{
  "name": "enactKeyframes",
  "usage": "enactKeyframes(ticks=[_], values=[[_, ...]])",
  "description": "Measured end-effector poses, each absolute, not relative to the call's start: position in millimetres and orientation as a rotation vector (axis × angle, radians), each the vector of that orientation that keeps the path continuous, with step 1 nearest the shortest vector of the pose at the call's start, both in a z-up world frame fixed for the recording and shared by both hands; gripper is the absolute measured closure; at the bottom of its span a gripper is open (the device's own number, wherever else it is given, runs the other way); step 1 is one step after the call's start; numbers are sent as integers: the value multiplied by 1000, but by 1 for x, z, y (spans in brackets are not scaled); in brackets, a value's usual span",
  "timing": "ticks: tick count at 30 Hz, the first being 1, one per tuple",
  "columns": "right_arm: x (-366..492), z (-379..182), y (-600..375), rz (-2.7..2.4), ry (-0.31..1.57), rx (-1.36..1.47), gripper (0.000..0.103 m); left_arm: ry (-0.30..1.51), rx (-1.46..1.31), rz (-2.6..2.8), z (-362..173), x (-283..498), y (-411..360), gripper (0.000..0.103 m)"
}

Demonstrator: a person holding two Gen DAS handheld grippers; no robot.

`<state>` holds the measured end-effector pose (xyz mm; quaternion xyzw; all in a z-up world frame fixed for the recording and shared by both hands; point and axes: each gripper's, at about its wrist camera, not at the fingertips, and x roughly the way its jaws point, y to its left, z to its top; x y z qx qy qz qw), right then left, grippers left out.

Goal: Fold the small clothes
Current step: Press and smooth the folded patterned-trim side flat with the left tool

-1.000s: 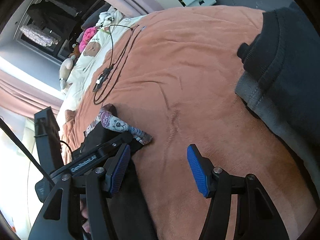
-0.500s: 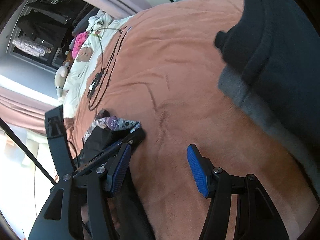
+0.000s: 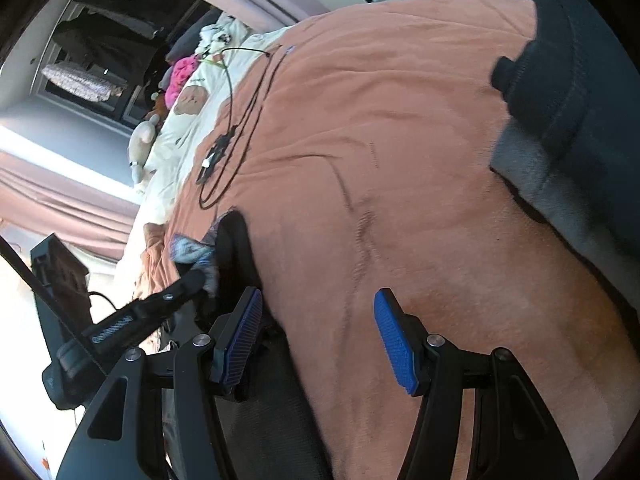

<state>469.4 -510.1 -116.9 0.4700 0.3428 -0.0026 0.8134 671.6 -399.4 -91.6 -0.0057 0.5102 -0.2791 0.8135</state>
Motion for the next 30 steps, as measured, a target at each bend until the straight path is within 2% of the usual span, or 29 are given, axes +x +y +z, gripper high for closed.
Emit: enactKeyframes(ticks=[11,14,16,18,30], values=[[477,-119,-496,25,738,946,45,1079,-66,-362,-79,688,-298,93],[480,-117,-492,31,737,923,45,1089,-62,-268,-87,694,-270,76],[482,-114,-487,43,728,902,45,1090,-93,-254,-92,695,-252,52],[485,-112,-484,55,719,881,43,1089,-109,-241,-96,696,-241,42],[511,-118,-447,143,794,700,41,1170,-185,-199,-155,714,-201,41]])
